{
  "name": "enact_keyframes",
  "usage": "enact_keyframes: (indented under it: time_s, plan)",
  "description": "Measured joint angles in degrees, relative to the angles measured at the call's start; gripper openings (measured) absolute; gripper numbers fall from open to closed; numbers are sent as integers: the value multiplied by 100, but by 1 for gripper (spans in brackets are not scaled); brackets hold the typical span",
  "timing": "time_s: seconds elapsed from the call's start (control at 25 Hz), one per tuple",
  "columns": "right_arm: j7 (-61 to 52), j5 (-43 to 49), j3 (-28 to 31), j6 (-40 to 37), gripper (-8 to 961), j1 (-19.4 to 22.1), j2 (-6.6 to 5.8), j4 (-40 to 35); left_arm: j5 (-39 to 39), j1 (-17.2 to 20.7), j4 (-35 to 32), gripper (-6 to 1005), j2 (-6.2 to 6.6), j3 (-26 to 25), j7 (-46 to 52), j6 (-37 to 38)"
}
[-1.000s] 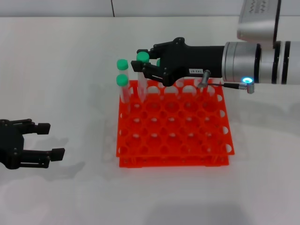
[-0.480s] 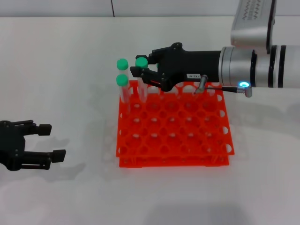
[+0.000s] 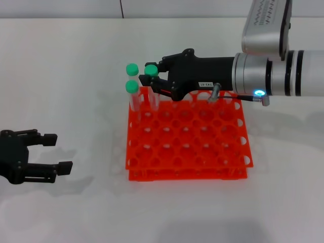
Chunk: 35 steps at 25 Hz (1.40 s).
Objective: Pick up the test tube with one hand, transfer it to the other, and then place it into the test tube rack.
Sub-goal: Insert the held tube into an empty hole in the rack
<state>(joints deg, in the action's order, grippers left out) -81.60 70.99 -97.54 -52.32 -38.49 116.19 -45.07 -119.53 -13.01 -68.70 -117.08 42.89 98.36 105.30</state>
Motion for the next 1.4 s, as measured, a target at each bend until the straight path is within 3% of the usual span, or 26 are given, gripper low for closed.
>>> enact_keyframes:
  time_s: [1.4]
  plan:
    - [29,-1,32,76,265,77,0,202,0,-54,148,884,-13,4,-37,-50]
